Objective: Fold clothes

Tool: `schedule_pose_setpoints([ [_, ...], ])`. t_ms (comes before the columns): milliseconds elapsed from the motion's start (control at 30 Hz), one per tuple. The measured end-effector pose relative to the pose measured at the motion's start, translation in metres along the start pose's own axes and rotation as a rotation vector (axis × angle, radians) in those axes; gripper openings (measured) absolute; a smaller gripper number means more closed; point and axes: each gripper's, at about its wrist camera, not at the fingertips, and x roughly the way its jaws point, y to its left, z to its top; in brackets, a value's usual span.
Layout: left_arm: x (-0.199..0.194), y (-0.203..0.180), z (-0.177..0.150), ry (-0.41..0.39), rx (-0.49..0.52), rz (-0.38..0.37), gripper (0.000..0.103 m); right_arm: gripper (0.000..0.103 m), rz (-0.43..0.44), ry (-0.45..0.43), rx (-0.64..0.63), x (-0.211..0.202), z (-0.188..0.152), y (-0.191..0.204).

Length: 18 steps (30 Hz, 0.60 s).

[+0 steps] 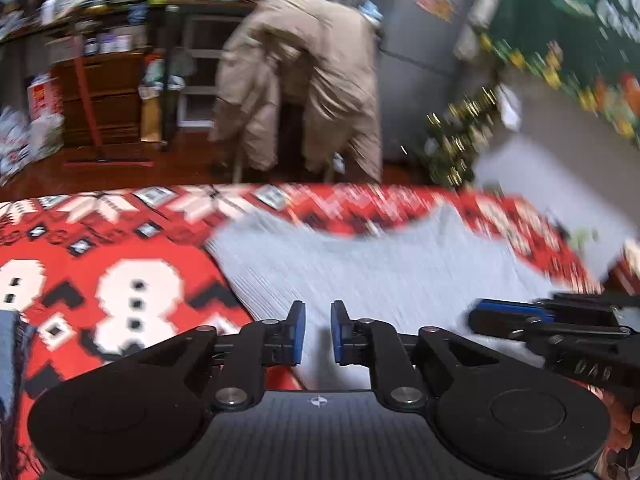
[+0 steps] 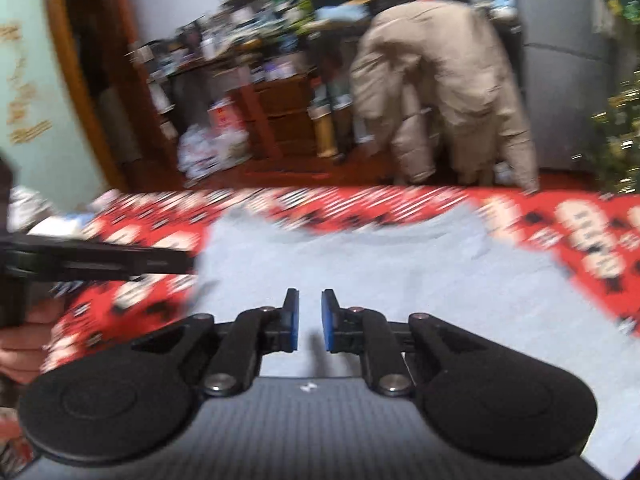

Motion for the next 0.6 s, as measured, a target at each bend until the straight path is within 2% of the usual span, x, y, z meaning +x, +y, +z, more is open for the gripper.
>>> schedule_pose_setpoints([
  [100,-0.001,-0.011,-0.016,0.044,0.054,-0.024,0.012,0.011,0.038,0.053,-0.03,0.009,-0.021,0.022],
  [267,-0.013,-0.025,-0.046,0.06,0.211,0.04,0.014,0.011,0.034,0.081,-0.077,0.003,-0.047,0.036],
  [400,-0.03,-0.024,-0.051,0.032,0.221,0.044,0.013,0.011,0.038,0.093,-0.069,-0.009,-0.045,0.033],
  [500,-0.044,-0.031,-0.051,-0.018,0.224,-0.009,0.013,0.011,0.06,0.056,-0.06,-0.016,-0.041,0.036],
  [600,-0.037,-0.042,-0.06,0.003,0.292,-0.011,0.013,0.011,0.073,0.052,-0.061,-0.009,-0.039,0.043],
])
